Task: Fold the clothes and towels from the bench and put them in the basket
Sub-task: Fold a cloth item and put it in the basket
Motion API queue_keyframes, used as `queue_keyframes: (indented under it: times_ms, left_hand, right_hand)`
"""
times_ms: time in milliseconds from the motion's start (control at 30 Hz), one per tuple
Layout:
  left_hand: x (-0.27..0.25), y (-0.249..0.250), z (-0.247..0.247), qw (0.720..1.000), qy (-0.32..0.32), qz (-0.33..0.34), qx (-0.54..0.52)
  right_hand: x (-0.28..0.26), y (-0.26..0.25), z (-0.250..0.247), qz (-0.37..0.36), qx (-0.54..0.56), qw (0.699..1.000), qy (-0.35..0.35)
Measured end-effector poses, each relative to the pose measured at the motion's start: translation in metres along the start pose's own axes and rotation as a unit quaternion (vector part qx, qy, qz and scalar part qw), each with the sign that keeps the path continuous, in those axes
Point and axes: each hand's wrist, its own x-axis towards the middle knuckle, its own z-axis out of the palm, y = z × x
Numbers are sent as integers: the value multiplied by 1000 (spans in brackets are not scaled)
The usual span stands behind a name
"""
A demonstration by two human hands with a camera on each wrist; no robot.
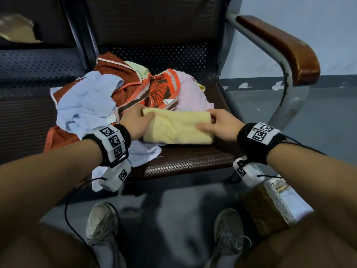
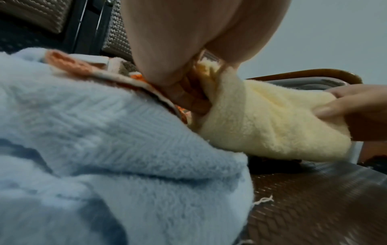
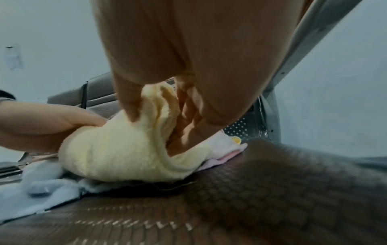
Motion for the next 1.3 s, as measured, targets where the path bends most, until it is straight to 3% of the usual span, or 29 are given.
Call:
queue_keyframes:
  times_ms: [67,133,200,267,333,433,533,633,700,833,967,1067,1167,1300]
  left_hand:
    - [0,1,-1,998,54,-1,-15]
    - [-4,6,-3,993,95,70,-1]
    - [-9,9,-2,986,45,158,38]
    - [-15,8,2,970,-68,207,106]
    - [-18,1,7,954,-145,205,164]
    - [-15,-1,9,957,-131,183,185]
    - [-9,8,8,972,-80,158,152]
    - [-3,20,6,991,-41,107,68]
    - [-1,31,3,997,-8,66,-31]
    - [-1,59,-4,981,56,40,-180]
    - [-5,87,-19,929,85,12,-361]
    - [-18,108,-22,892,-60,-23,-447]
    - [-42,139,-1,859,-226,18,-459]
    - [-65,192,45,862,-234,86,-442]
  right_hand:
    - [8,2,3,25,-7,999,25]
    - [16,2,5,63,-24,997,33]
    - [23,4,6,82,-47,995,36]
    - [27,3,7,92,-79,991,56]
    - [26,-2,8,76,-123,985,95]
    - [23,-15,12,-64,-210,962,161]
    - [22,-27,24,-170,-263,947,74]
    - [23,-29,36,-128,-294,946,-35]
    - [27,-28,33,-100,-296,950,-16]
    - [25,-39,11,-88,-218,972,21]
    - [4,-56,-15,-69,-51,995,46]
    - [-22,-66,-34,-50,126,988,77]
    - [-51,-65,-55,-47,217,969,107]
    - [-101,-37,-89,-5,286,950,126]
